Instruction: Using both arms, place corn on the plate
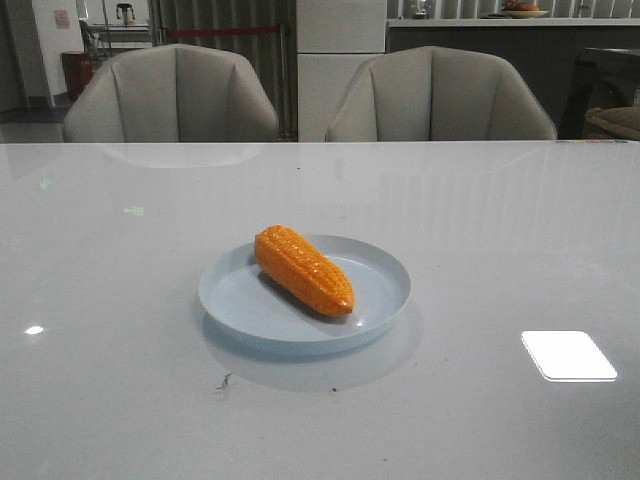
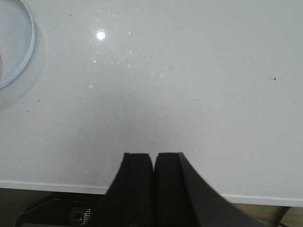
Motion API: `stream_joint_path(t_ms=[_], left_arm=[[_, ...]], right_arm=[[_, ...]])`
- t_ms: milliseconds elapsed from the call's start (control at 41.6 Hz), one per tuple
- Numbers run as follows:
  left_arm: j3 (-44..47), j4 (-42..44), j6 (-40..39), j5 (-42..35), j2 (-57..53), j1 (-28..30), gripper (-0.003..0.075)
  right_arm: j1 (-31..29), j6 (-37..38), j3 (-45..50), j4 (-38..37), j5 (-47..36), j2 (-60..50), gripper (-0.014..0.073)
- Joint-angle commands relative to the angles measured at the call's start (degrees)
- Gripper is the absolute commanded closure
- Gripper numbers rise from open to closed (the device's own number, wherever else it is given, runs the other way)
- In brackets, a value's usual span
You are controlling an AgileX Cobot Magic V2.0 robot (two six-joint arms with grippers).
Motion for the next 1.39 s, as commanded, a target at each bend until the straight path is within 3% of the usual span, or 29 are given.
stream_joint_path(t_ms=[0,842,1106,1370], left_arm=[[2.0,-0.7,-0.6,-9.9,-6.3,0.1,0.0628],[25.1,-0.7,-0.6,-13.0,-38.8,1.1,0.0628],[33.2,-0.7,-0.6,-13.1,-42.8,1.1,0.0628],[33.3,-0.7,-0.6,-10.6,-42.8,1.1,0.0629]], right_arm=[[-0.4,-0.1,-1.3,0.1,-3.0,-0.5,0.0545],[-0.4,-0.1,-1.3,0.1,-3.0,-0.5,0.0545],[-0.4,-0.1,-1.3,0.1,-3.0,-0.5,0.0545],[-0.4,-0.1,-1.3,0.1,-3.0,-0.5,0.0545]])
